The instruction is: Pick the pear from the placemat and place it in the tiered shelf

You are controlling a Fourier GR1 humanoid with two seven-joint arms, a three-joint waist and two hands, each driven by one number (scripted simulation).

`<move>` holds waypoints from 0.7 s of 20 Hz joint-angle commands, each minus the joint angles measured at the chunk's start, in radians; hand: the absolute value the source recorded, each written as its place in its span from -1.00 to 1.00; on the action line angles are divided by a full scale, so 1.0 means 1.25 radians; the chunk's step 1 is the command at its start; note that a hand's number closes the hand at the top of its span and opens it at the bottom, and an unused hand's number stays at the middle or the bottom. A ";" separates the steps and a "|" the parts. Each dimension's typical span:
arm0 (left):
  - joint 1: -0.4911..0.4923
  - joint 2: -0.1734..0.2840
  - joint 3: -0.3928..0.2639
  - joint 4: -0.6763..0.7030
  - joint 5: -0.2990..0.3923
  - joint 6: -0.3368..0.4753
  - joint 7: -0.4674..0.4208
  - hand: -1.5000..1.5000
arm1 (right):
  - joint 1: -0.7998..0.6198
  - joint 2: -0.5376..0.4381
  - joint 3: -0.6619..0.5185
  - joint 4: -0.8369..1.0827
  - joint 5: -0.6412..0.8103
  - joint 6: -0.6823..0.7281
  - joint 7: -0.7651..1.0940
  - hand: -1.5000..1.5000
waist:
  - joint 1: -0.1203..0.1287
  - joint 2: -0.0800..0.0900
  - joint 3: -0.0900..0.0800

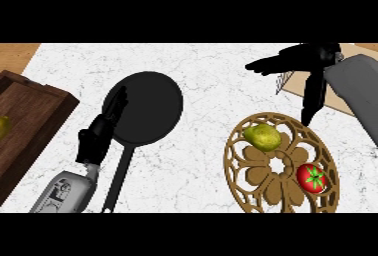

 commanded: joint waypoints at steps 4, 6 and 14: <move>0.014 -0.022 0.027 0.001 -0.027 -0.004 -0.013 0.00 | 0.030 0.035 -0.026 -0.027 0.069 0.021 -0.033 -1.00 | -0.010 -0.003 0.000; 0.048 -0.001 0.024 -0.087 -0.026 -0.009 0.057 0.00 | 0.046 0.052 -0.043 -0.066 0.060 0.005 0.013 -1.00 | -0.010 -0.005 0.000; 0.000 -0.029 0.058 0.008 -0.051 -0.055 0.014 0.00 | 0.046 0.077 -0.109 -0.094 0.088 0.027 0.095 -1.00 | -0.015 -0.004 0.000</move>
